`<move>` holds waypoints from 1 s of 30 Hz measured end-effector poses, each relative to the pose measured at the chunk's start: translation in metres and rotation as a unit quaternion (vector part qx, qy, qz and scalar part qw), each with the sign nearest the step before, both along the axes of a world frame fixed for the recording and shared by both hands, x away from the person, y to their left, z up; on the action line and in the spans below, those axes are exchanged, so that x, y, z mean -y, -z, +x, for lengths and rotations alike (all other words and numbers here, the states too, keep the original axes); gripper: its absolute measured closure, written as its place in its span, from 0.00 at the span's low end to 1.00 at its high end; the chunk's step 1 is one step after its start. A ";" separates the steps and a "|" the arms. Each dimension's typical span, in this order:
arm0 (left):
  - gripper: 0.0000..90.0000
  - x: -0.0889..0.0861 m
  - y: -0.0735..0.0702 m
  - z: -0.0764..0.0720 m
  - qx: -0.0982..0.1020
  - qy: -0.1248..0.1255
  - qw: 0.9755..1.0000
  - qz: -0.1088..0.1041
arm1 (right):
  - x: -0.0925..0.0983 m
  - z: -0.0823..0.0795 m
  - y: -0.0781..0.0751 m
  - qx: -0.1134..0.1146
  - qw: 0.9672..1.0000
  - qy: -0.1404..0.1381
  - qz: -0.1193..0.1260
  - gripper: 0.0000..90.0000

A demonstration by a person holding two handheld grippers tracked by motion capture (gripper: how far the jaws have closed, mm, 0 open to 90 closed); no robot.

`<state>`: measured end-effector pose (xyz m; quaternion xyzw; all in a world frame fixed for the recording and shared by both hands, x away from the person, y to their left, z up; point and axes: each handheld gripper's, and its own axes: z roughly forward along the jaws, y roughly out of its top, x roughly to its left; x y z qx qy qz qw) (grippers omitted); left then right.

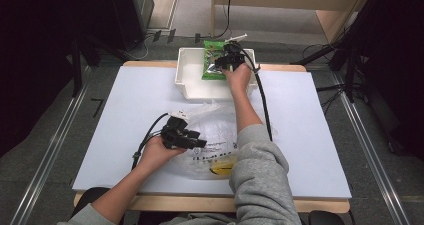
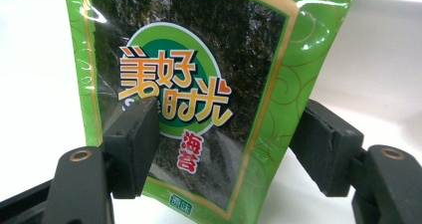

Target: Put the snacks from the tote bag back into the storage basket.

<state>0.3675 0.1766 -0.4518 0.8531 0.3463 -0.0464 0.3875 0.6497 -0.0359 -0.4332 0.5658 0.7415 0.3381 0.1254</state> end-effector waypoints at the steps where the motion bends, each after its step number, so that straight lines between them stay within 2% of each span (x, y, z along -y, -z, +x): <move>1: 0.52 0.000 0.000 0.000 0.000 0.000 1.000 0.000 | 0.000 0.000 0.000 0.000 1.000 0.000 0.000 0.35; 11: 0.52 0.001 0.000 0.000 0.001 0.001 1.000 0.001 | -0.002 -0.003 0.001 -0.008 1.000 -0.004 0.000 0.35; 22: 0.52 0.001 0.000 0.000 0.002 0.000 1.000 0.001 | 0.004 -0.007 -0.006 0.006 1.000 0.002 0.006 0.36; 30: 0.52 0.002 0.000 0.000 0.002 0.001 1.000 0.001 | 0.009 -0.019 -0.016 0.018 1.000 -0.002 0.014 0.38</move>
